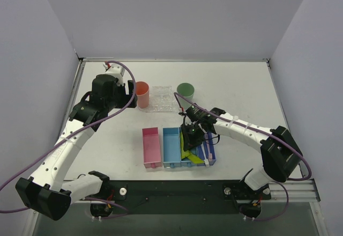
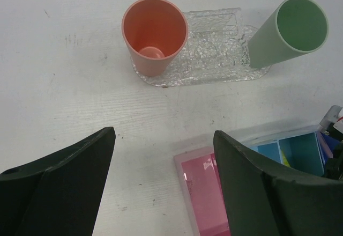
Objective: Prepare toiletry sets of a toothbrush and toothpaste on the tray
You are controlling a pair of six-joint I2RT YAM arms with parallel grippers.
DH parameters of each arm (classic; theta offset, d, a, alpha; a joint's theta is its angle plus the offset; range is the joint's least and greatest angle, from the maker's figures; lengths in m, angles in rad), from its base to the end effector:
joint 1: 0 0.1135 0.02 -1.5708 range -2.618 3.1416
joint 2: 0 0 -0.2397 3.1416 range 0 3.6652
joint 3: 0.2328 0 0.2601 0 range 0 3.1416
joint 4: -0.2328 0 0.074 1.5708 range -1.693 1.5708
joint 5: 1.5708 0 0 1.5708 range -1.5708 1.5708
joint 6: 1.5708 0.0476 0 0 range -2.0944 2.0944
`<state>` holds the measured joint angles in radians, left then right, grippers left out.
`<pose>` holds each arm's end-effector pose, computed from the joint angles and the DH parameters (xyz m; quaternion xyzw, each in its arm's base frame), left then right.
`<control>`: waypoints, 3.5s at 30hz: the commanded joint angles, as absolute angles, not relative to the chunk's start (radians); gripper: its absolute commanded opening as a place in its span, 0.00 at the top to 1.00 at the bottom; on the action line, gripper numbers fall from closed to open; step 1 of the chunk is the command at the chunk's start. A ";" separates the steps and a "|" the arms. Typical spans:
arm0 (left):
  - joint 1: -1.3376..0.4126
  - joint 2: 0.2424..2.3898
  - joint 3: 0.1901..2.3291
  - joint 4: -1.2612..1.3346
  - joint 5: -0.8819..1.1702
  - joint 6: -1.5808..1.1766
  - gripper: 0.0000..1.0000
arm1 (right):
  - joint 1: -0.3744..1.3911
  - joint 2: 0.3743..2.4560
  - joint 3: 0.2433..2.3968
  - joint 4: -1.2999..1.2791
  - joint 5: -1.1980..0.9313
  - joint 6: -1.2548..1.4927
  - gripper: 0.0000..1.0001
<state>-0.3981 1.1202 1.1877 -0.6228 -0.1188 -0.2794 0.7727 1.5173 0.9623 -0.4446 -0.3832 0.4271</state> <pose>0.2484 -0.0984 0.3423 0.0229 0.8725 -0.1124 0.4750 0.2151 0.2346 0.1711 -0.2148 0.9187 0.3070 0.1251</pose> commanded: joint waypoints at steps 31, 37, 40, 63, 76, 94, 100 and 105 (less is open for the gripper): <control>-0.423 1.094 1.200 -0.568 -0.013 -0.187 0.15 | 0.615 1.371 1.066 -0.598 -0.598 0.500 1.00; -0.471 1.077 1.161 -0.497 0.193 -0.068 0.16 | 0.566 1.338 1.132 -0.650 -0.681 0.555 1.00; -0.494 1.052 1.132 -0.431 0.288 -0.017 0.16 | 0.546 1.321 1.176 -0.681 -0.715 0.583 1.00; -0.836 0.873 0.792 -0.086 0.242 0.206 0.15 | 0.445 1.281 1.307 -0.726 -0.954 0.933 1.00; -0.928 0.979 0.739 0.161 0.140 0.267 0.15 | 0.445 1.301 1.304 -0.730 -0.973 0.997 1.00; -1.002 1.055 0.755 0.230 0.180 0.262 0.18 | 0.483 1.339 1.331 -0.727 -0.986 1.022 1.00; -1.005 1.072 0.759 0.250 0.163 0.253 0.28 | 0.503 1.339 1.325 -0.726 -0.997 1.028 1.00; -1.005 1.081 0.765 0.255 0.166 0.242 0.41 | 0.508 1.347 1.333 -0.723 -1.003 1.028 1.00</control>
<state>-1.0004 1.0752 0.7254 0.1883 0.1593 0.2508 0.4992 1.3392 1.2869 -0.7181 -0.9508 1.0073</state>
